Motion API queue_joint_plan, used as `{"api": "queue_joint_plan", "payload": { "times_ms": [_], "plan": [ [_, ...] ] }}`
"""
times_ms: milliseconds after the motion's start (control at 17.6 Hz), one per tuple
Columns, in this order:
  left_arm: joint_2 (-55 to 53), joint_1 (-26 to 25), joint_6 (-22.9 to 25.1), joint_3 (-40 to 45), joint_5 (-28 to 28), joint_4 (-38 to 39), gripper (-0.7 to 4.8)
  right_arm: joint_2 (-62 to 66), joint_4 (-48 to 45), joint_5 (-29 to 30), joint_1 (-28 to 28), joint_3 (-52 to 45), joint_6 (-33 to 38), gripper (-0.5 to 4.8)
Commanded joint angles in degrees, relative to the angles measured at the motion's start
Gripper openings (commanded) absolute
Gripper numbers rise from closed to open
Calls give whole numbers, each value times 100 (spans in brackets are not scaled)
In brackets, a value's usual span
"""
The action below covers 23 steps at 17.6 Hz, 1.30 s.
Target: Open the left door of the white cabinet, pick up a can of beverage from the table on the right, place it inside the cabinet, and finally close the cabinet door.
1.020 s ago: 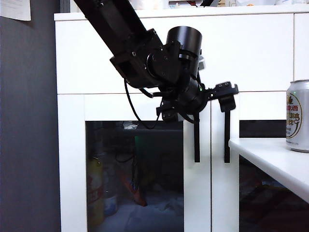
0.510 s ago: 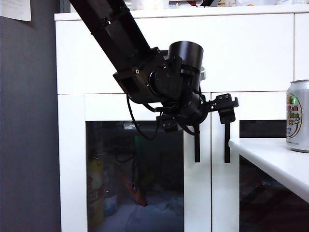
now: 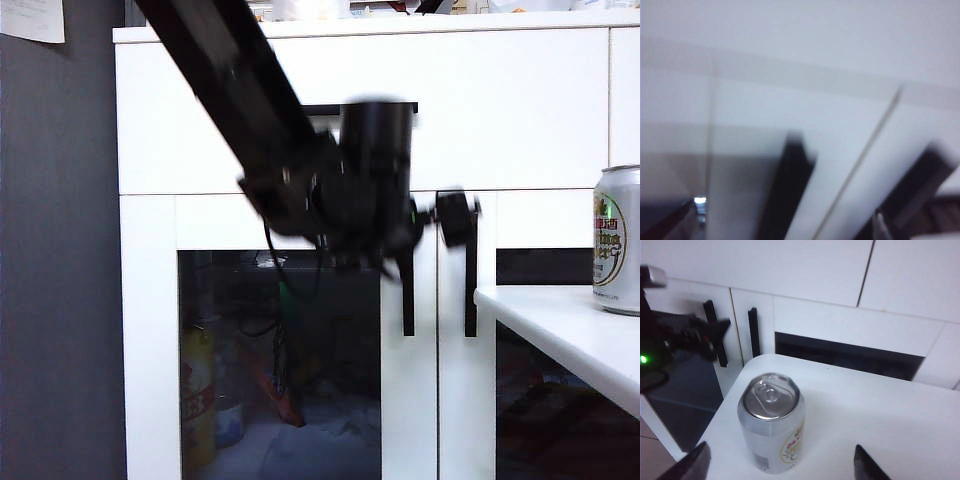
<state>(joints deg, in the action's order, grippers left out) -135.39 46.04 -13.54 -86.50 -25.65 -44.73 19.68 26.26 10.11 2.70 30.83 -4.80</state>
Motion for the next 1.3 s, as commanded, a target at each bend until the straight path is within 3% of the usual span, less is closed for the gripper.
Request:
{"api": "queue_joint_plan", "payload": {
  "times_ms": [57, 170, 1134, 1190, 1247, 1304],
  "plan": [
    [-13, 31, 514, -2, 20, -125, 479, 2, -319, -13, -11, -81, 26, 368],
    [-11, 59, 776, -4, 44, -170, 479, 2, -413, -13, -11, -83, 26, 368],
    [-48, 42, 752, -72, 232, -315, 461, -114, -378, -17, -13, -83, 24, 368],
    [-48, 37, 750, -72, 232, -319, 402, -114, -380, -17, -11, -83, 24, 368],
    [-48, 35, 750, -72, 232, -315, 295, -114, -382, -20, -11, -83, 24, 368],
    [-48, 35, 750, -72, 232, -319, 256, -114, -380, -20, -11, -83, 24, 368]
  ]
}}
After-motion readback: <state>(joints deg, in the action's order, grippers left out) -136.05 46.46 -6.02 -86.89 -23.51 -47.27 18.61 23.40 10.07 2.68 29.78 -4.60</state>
